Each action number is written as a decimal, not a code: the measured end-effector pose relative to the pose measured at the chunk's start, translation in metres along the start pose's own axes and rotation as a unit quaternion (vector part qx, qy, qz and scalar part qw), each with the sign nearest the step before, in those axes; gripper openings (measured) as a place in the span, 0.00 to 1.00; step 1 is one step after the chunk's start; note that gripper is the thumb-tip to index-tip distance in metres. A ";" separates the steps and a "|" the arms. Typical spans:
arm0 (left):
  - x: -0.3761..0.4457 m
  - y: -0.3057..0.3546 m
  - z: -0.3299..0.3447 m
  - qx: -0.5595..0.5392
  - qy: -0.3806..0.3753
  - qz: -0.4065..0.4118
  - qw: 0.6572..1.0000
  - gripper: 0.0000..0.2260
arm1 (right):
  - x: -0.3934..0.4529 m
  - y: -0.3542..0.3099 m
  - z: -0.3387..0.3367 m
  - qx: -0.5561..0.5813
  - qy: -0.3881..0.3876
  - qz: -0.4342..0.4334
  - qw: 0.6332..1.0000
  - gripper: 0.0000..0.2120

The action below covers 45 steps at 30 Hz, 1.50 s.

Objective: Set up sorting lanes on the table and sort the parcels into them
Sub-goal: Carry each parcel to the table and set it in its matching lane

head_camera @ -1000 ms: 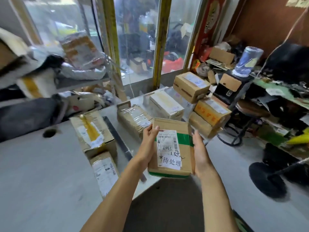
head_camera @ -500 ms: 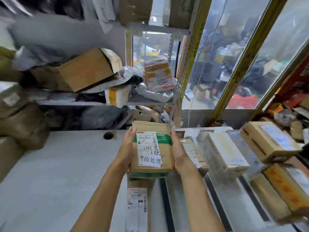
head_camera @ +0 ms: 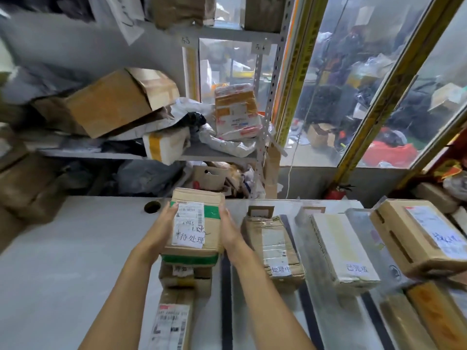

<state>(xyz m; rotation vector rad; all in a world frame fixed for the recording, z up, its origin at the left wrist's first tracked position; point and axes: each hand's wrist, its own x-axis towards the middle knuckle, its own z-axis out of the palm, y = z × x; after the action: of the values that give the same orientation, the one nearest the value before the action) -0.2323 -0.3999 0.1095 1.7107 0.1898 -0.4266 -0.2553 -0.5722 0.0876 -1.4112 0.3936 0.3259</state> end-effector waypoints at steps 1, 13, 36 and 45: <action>-0.001 0.000 0.001 0.004 0.011 -0.005 1.000 0.23 | 0.001 -0.003 -0.002 -0.001 -0.002 -0.003 1.000 0.31; -0.091 -0.018 -0.064 0.048 0.250 0.046 0.966 0.28 | -0.042 -0.035 0.078 -0.405 0.051 -0.206 0.890 0.35; -0.382 -0.211 -0.468 -0.002 0.560 0.017 0.828 0.37 | -0.208 0.126 0.588 -0.537 -0.246 -0.310 0.744 0.37; -0.358 -0.232 -0.586 -0.037 0.534 0.016 0.845 0.43 | -0.168 0.139 0.722 -0.489 -0.285 -0.313 0.763 0.38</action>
<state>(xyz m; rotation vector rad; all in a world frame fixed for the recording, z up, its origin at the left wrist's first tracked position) -0.5419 0.2550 0.1118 1.7003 0.9638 0.6118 -0.4153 0.1637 0.1223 -2.2380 -0.8975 0.4020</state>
